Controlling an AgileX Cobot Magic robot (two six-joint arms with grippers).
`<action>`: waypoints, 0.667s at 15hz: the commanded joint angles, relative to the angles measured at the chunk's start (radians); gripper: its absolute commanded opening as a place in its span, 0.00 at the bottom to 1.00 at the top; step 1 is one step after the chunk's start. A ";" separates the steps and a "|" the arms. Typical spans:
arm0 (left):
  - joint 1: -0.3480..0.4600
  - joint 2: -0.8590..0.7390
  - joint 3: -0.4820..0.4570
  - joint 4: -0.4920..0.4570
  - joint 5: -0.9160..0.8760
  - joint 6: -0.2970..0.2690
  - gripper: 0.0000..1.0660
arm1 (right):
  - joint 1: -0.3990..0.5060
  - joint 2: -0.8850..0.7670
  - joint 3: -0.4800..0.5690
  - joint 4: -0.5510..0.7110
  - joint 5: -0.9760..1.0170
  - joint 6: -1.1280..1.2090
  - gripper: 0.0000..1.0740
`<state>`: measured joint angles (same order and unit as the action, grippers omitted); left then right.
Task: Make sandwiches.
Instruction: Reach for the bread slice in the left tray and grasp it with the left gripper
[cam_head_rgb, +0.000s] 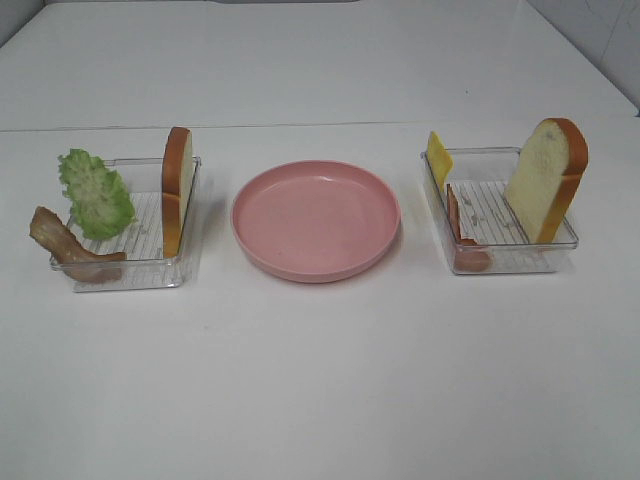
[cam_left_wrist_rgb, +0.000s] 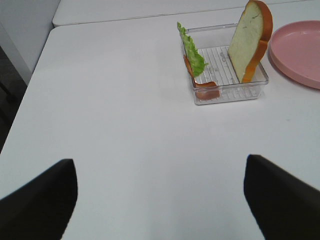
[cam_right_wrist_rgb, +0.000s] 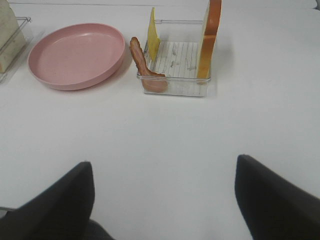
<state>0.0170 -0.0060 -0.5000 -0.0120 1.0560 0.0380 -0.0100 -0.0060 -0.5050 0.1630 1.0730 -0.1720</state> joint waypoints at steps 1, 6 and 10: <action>0.003 -0.019 0.001 -0.010 -0.009 0.001 0.81 | -0.007 -0.014 0.003 0.007 -0.009 -0.009 0.69; 0.003 -0.019 0.001 -0.010 -0.009 0.001 0.81 | -0.007 -0.014 0.003 0.007 -0.009 -0.009 0.69; 0.003 -0.019 0.001 -0.010 -0.009 0.001 0.81 | -0.007 -0.014 0.003 0.007 -0.009 -0.009 0.69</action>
<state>0.0170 -0.0060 -0.5000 -0.0120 1.0560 0.0380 -0.0100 -0.0060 -0.5050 0.1630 1.0730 -0.1720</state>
